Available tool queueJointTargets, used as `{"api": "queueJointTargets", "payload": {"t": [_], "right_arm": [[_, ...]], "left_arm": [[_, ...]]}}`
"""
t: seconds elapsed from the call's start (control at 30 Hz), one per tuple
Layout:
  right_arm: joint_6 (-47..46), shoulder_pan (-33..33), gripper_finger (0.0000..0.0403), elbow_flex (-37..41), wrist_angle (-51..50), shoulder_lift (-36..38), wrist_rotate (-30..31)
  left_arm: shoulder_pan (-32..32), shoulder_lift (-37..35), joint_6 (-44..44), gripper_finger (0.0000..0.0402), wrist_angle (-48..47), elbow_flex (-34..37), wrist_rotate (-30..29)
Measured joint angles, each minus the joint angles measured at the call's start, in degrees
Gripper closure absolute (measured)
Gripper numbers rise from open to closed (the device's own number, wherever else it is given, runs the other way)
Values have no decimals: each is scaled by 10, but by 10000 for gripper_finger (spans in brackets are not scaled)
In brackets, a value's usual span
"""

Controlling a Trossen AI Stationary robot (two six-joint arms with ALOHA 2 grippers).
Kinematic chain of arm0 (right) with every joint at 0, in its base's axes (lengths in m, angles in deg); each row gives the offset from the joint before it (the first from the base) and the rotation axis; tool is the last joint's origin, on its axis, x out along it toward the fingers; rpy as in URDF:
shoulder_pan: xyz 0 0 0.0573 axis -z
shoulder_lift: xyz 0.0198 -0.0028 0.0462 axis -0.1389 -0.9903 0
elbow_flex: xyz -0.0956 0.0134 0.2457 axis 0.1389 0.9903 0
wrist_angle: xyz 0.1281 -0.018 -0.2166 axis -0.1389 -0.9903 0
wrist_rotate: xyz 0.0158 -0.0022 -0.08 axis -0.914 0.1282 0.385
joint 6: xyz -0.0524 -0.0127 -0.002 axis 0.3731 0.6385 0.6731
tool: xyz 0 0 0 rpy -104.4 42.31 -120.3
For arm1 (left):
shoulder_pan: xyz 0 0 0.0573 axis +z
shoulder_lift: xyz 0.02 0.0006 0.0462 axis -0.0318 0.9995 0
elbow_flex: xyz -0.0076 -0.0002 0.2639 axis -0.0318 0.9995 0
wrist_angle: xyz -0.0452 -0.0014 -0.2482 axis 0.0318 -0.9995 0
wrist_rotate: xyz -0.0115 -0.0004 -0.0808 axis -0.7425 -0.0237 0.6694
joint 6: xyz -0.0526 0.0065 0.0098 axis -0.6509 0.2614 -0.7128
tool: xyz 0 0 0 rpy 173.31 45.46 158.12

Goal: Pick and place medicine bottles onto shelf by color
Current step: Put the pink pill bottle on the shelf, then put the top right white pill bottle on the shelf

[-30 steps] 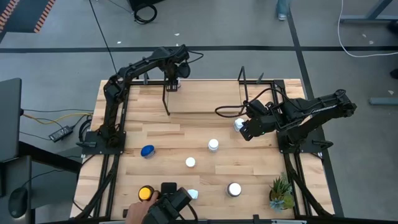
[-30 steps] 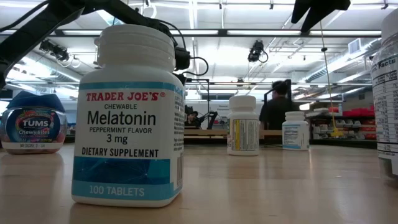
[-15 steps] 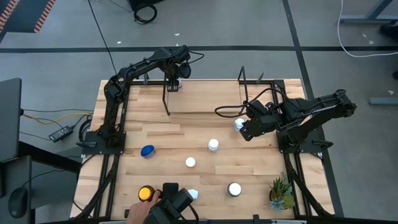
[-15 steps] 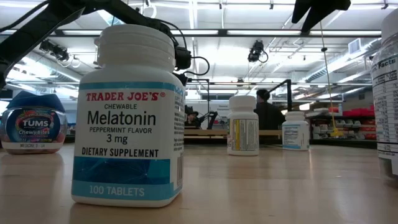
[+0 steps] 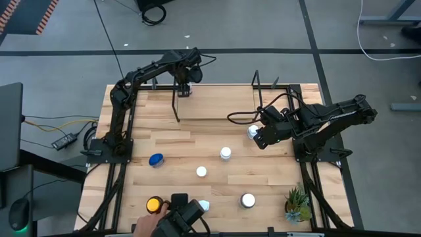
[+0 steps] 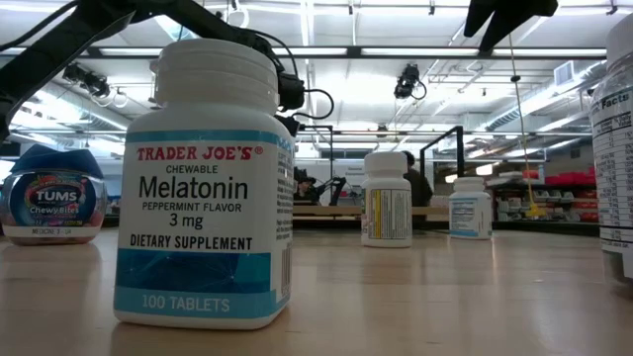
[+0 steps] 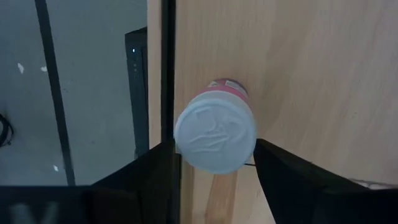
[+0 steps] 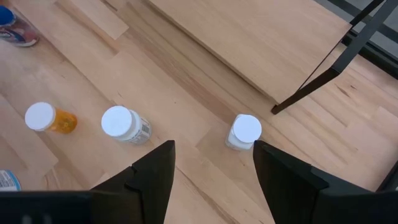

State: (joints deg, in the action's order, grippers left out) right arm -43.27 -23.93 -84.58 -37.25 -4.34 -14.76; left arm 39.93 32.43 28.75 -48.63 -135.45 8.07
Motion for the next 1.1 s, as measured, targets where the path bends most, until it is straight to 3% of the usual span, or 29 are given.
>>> {"api": "queueJointTargets", "payload": {"t": [0.27, 0.57, 0.9, 1.1], "right_arm": [[0, 0, 179, 0, 0, 0, -1], [4, 0, 179, 0, 0, 0, -2], [32, 0, 179, 0, 0, 0, -3], [68, 0, 179, 0, 2, 0, -39]], "left_arm": [[0, -1, -13, 139, -29, -58, 0], [-18, -2, -64, 113, -127, -122, -1], [-114, -4, -201, 113, -236, -206, 1], [-174, -48, -301, 126, -233, -239, 23]]}}
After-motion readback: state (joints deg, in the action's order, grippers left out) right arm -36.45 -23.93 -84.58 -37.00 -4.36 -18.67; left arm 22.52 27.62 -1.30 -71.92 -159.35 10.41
